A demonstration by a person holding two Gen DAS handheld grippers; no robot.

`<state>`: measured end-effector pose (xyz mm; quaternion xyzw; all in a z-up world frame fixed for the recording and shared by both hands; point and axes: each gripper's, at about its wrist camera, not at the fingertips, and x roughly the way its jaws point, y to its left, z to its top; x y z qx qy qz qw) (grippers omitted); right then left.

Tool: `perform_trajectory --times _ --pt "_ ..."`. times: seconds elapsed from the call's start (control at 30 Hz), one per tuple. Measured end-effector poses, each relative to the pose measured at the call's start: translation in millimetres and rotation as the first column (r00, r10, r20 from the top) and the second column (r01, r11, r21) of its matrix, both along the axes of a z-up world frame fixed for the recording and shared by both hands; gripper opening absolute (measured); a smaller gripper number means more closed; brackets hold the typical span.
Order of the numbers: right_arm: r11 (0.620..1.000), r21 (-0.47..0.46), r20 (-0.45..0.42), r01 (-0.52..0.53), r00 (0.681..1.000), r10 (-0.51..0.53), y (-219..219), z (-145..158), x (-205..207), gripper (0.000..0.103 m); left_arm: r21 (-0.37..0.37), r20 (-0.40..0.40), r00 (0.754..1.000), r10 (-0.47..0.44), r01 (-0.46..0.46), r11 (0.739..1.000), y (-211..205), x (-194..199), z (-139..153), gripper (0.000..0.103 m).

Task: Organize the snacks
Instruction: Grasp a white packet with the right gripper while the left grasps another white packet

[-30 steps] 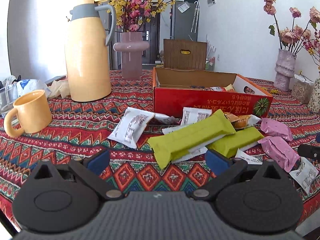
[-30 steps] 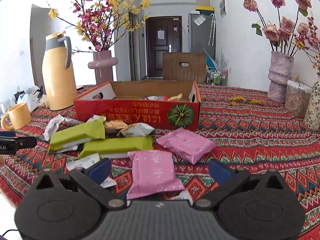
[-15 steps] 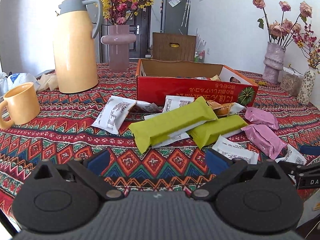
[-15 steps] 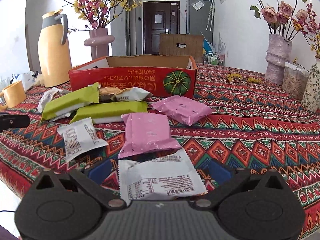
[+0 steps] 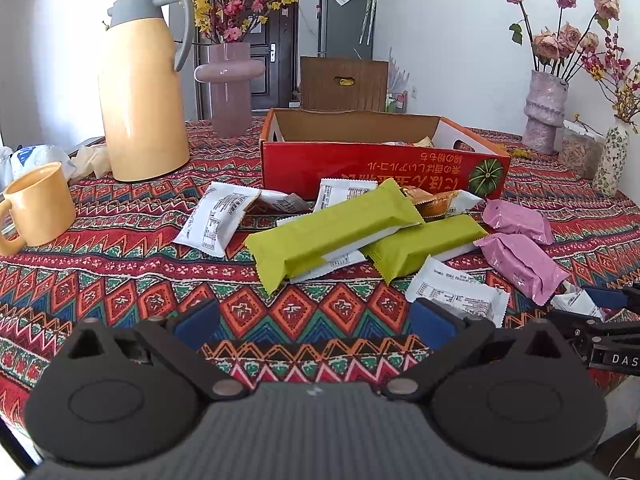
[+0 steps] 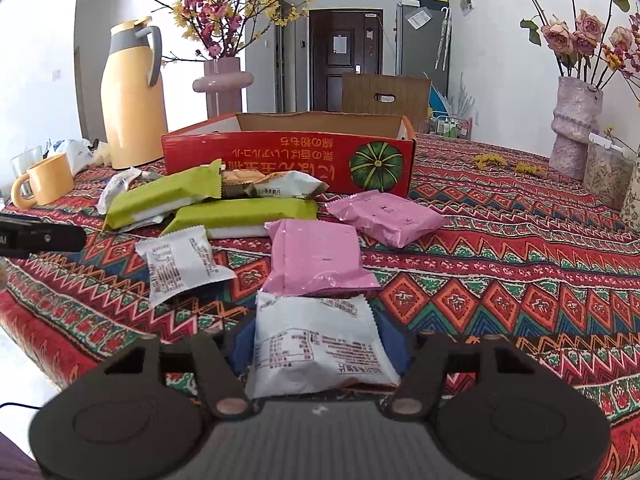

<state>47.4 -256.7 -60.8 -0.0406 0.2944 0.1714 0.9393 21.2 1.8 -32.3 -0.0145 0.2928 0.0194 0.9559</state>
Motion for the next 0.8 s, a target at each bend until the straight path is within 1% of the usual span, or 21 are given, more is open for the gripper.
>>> perform_trajectory --times 0.03,0.17,0.3,0.4,0.53,0.67,0.8 --pt "1.0 0.009 0.0 -0.002 1.0 0.002 -1.2 0.3 -0.6 0.053 0.003 -0.002 1.0 -0.003 0.003 1.0 -1.8 0.5 0.0 0.103" --pt "0.998 0.055 -0.002 0.004 1.0 -0.003 -10.3 2.0 -1.7 0.041 0.011 -0.007 1.0 -0.023 0.023 1.0 -10.9 3.3 0.4 0.103" --pt "0.996 0.088 0.009 0.007 1.0 -0.008 -18.7 6.1 -4.4 0.035 0.02 -0.013 0.999 -0.047 0.047 0.999 -21.8 10.9 1.6 0.103" --pt "0.993 0.116 0.03 0.012 0.999 -0.016 -26.8 11.9 -6.8 0.028 0.026 -0.019 0.997 -0.078 0.078 0.997 -31.9 17.7 2.7 0.103" --pt "0.991 0.134 0.048 0.025 0.998 -0.032 -37.0 16.6 -7.4 0.024 0.028 -0.033 0.992 -0.123 0.124 0.992 -47.0 29.5 1.8 0.103" --pt "0.986 0.159 0.054 0.041 0.997 -0.05 -46.4 17.6 -6.2 0.022 0.01 -0.066 0.984 -0.165 0.166 0.986 -59.2 43.5 -2.6 0.103" --pt "0.98 0.192 0.066 0.062 0.995 -0.075 -56.7 20.8 -2.5 0.022 0.009 -0.102 0.972 -0.212 0.214 0.977 -72.3 54.0 -9.3 0.103"
